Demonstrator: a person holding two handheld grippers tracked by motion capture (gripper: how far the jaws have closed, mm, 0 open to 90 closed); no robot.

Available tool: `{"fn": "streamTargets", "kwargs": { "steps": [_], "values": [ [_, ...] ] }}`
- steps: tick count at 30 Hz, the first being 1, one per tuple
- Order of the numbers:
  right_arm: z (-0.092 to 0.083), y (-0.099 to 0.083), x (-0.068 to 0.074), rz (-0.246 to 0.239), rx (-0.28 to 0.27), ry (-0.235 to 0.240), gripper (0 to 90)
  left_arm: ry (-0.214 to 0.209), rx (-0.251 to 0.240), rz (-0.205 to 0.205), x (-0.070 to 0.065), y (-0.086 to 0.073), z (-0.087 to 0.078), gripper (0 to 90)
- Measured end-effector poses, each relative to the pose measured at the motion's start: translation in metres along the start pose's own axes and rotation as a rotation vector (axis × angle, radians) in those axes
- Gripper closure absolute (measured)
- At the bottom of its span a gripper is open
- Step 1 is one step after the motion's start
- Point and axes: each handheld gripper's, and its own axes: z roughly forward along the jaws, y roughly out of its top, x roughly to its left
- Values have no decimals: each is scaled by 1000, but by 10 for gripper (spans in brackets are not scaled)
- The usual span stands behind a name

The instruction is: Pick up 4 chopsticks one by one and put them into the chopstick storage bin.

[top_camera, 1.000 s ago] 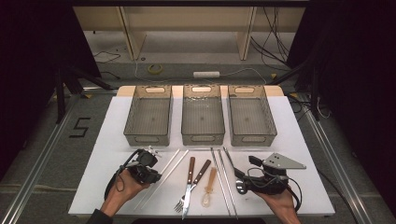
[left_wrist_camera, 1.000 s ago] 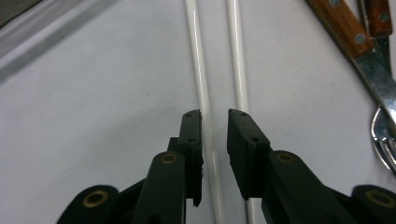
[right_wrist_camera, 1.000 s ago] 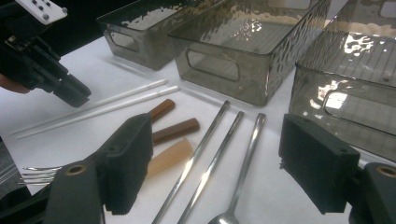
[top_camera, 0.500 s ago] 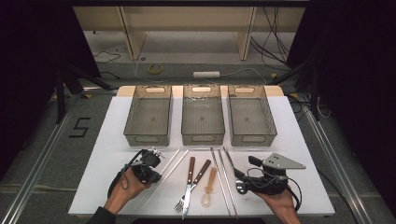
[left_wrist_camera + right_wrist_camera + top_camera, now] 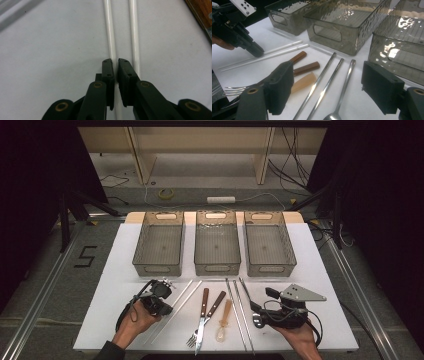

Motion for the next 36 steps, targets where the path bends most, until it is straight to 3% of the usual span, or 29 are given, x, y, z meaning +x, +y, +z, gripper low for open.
{"fn": "streamTargets", "kwargs": {
  "steps": [15,36],
  "values": [
    [0,0,0,-3,4,8,273,-11,-23,10,0,-2,-2,843],
    [1,0,0,0,9,10,273,-24,-123,66,4,-7,-33,845]
  ]
}}
